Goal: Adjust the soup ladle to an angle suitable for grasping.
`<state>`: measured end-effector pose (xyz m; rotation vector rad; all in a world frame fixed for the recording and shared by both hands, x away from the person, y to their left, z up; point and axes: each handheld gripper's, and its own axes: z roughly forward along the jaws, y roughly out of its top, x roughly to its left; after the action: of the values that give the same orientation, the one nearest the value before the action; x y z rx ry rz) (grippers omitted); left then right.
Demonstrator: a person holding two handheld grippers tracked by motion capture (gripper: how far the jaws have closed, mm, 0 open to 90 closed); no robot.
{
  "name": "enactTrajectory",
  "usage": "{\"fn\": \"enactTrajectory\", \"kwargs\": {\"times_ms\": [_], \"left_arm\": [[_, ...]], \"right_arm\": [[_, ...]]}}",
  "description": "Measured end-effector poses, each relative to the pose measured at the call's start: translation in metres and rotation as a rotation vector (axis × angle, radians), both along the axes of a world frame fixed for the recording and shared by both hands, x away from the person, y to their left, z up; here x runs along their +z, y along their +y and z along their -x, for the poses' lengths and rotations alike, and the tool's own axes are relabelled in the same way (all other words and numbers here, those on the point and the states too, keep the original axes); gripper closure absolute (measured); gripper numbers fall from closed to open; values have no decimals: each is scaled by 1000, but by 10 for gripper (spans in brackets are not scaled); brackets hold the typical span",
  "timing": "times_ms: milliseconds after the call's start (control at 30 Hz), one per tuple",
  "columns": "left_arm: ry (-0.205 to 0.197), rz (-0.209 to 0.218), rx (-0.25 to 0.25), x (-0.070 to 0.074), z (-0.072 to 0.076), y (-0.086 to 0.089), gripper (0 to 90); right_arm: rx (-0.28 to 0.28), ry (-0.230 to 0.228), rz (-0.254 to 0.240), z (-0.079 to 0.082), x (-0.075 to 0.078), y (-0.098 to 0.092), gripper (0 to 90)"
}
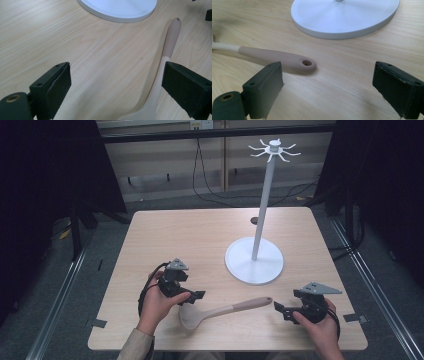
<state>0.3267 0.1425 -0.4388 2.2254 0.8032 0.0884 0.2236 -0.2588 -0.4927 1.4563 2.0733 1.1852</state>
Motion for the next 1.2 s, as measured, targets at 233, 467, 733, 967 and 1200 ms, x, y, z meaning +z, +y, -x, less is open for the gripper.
{"fn": "enactTrajectory", "kwargs": {"times_ms": [233, 467, 733, 967, 1200], "left_arm": [[1, 11, -4, 0, -1, -3, 88], [-6, 13, -4, 1, 1, -5, 88], [-6, 10, -2, 1, 2, -2, 88], [-11, 8, 12, 1, 3, 2, 88], [-12, 15, 17, 1, 6, 7, 87]], "right_arm": [[-10, -13, 7, 2, 1, -3, 119], [-3, -47, 43, 5, 3, -3, 372], [77, -21, 83, 5, 2, 8, 826], [124, 17, 130, -2, -7, 17, 900], [120, 24, 178, -10, -11, 24, 900]]}}
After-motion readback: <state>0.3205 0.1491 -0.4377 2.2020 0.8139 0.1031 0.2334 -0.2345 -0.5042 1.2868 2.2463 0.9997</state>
